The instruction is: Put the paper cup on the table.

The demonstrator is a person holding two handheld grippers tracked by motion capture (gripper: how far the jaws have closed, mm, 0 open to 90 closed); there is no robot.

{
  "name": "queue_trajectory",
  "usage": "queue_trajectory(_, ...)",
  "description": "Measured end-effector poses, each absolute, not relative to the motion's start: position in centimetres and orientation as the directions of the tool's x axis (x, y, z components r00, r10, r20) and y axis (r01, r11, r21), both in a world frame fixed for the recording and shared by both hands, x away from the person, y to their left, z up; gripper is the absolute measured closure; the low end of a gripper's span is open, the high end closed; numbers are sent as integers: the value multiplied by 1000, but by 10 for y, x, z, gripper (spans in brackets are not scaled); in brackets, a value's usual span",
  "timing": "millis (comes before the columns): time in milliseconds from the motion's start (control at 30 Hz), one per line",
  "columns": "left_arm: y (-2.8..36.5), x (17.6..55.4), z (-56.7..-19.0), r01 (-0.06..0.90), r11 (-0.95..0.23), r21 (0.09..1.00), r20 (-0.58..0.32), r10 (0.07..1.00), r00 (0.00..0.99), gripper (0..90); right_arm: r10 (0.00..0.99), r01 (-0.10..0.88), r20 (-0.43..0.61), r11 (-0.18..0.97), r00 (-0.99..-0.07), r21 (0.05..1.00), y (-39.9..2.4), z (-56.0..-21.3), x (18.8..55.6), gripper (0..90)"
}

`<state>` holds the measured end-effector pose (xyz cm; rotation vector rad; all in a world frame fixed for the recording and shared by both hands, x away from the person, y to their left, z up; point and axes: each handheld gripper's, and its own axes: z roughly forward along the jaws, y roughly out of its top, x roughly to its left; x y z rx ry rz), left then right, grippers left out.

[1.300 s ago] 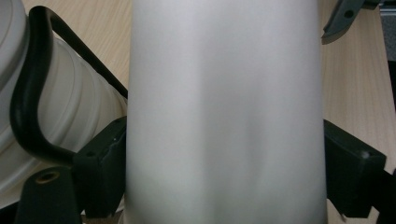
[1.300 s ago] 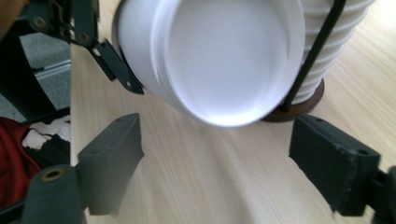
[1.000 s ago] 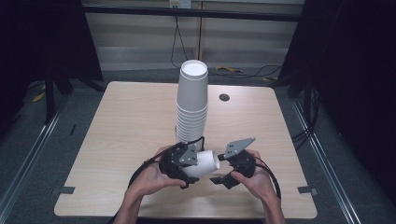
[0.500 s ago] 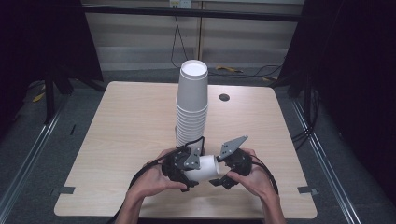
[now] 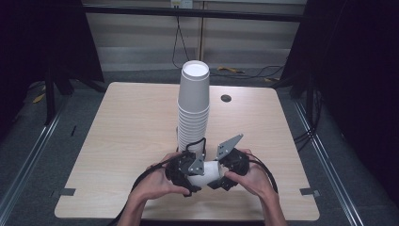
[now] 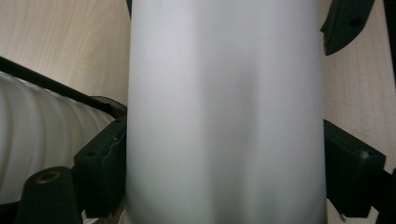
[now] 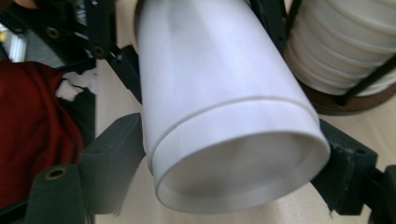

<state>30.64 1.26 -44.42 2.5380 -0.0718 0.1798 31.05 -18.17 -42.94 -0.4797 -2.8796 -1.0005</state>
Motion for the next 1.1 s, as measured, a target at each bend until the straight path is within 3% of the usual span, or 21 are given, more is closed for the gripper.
queue_trajectory(500, 9, 304, -449, -99, -821, 562, 129, -31, 991, 159, 251, 310, 182, 754, -951, 579, -181, -431, 313, 222)
queue_trajectory(1100, 25, 312, -442, -63, -702, 709, 89, 1, 996, 135, 248, 297, 168, 719, -954, 629, -186, -425, 310, 234)
